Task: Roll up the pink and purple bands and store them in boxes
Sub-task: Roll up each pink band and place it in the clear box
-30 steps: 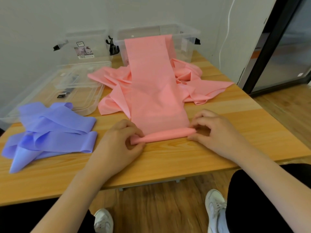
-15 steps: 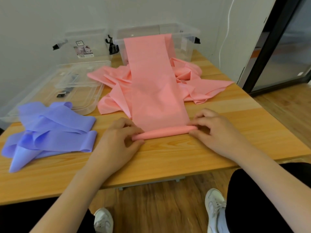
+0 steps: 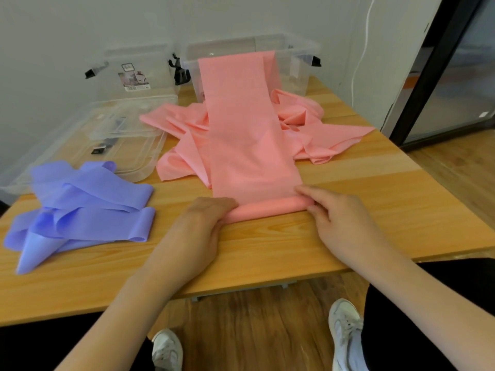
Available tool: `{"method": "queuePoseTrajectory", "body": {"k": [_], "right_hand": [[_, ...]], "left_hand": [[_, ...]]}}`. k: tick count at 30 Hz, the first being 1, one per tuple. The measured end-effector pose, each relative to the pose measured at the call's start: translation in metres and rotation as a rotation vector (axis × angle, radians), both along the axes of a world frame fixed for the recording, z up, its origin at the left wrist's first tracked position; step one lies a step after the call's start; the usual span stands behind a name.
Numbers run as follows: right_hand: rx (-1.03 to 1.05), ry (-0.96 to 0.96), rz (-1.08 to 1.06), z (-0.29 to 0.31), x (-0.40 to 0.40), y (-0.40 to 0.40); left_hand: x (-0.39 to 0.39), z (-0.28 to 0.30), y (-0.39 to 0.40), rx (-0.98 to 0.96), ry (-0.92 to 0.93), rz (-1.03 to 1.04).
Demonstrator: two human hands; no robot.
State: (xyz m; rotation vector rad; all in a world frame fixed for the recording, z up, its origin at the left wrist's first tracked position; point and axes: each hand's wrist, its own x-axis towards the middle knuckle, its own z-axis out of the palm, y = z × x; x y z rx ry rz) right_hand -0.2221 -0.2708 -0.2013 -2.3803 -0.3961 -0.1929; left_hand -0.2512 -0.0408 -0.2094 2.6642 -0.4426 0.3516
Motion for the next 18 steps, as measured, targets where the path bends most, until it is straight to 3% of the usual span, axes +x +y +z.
{"method": "queuePoseTrajectory", "body": {"k": [4,11,18], "right_hand": [[-0.003,0.004,0.002,0.001,0.002,-0.004],[-0.058,-0.061,-0.007,0.005,0.004,-0.006],[0.002,0.079,-0.003,0.005,0.01,-0.007]], "left_hand": [[0.003,0.0,0.001,0.011,0.021,0.016],[0.0,0.01,-0.001,-0.199,0.01,0.114],[-0.002,0.013,-0.007,-0.222,0.061,0.172]]}}
